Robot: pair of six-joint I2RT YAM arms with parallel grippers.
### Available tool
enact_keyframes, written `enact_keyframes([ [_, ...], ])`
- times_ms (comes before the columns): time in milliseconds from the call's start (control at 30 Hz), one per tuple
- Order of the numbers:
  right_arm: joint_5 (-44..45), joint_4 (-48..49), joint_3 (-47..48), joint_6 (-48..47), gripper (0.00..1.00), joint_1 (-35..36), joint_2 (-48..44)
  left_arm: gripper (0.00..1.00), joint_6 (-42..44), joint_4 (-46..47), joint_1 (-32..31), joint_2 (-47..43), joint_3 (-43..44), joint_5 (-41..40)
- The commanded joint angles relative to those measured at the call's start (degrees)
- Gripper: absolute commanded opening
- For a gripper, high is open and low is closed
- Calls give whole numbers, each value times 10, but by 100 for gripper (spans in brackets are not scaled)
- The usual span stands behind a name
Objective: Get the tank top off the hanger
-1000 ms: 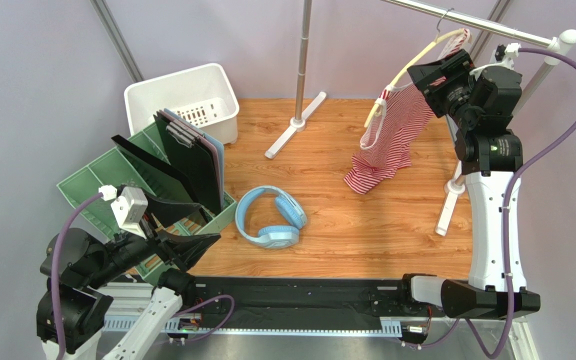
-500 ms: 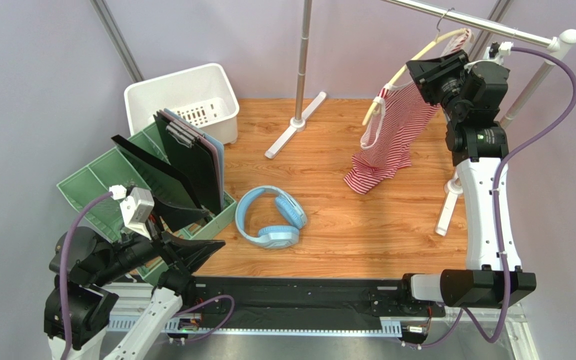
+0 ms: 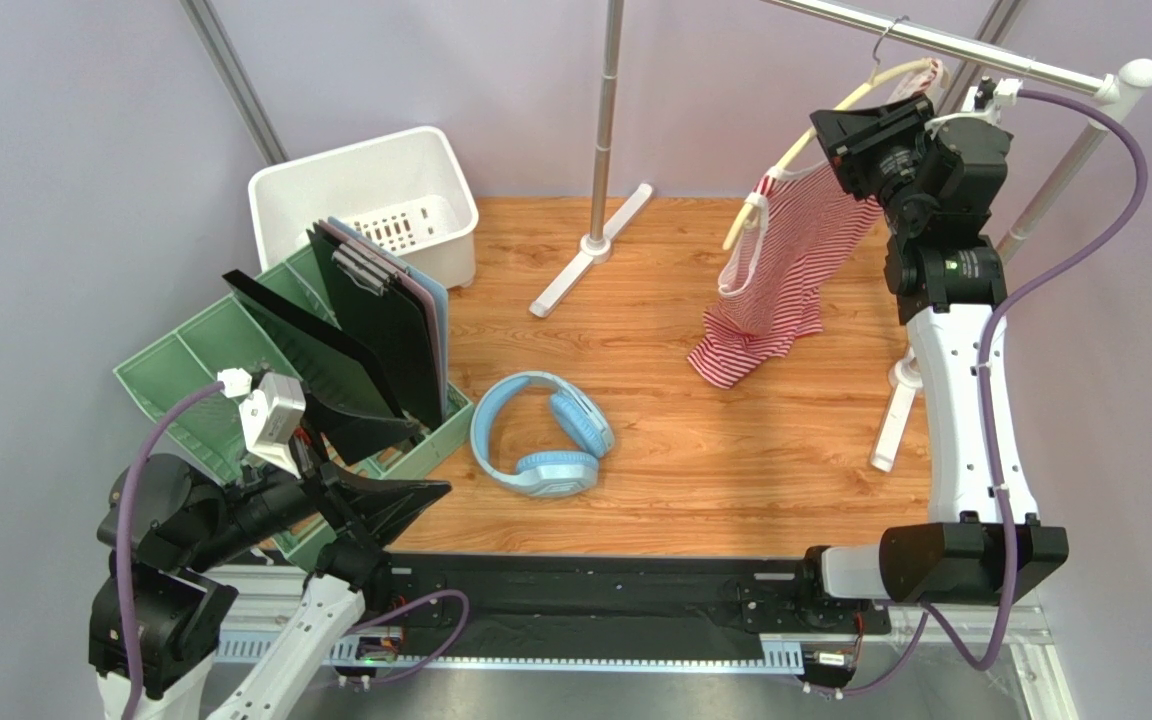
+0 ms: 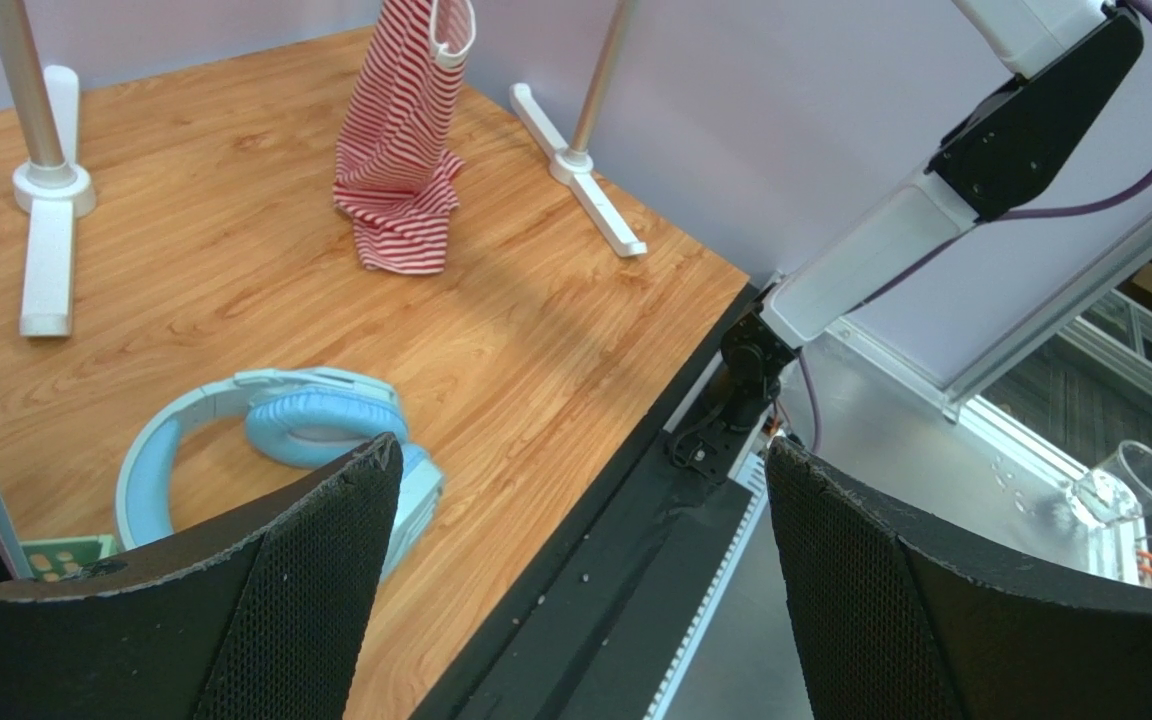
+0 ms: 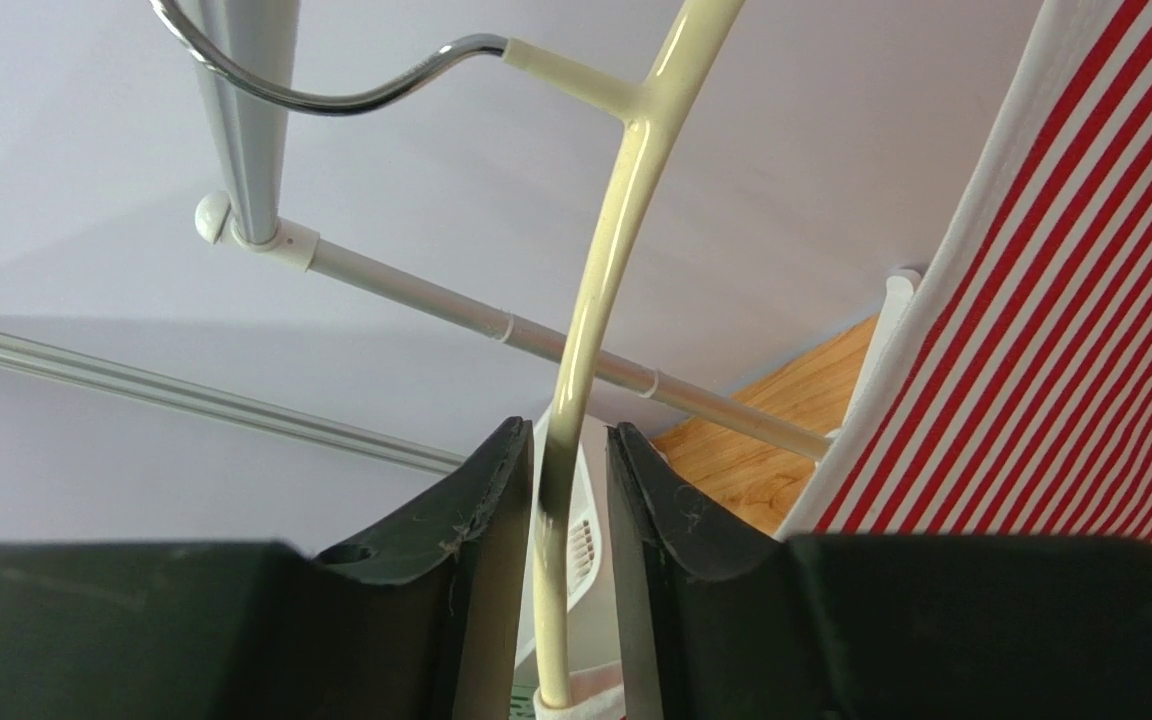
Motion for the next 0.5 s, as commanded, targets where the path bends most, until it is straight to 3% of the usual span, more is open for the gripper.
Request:
enact_keyframes([
  [0, -14, 51, -10, 18, 30, -2, 4, 94, -15, 16, -2, 0, -1, 9],
  [267, -41, 78, -16, 45, 22, -2, 11, 94, -22, 16, -2, 0, -2, 5],
  [467, -45, 101, -16, 69, 0, -2, 0, 94, -27, 18, -2, 7, -6, 0],
])
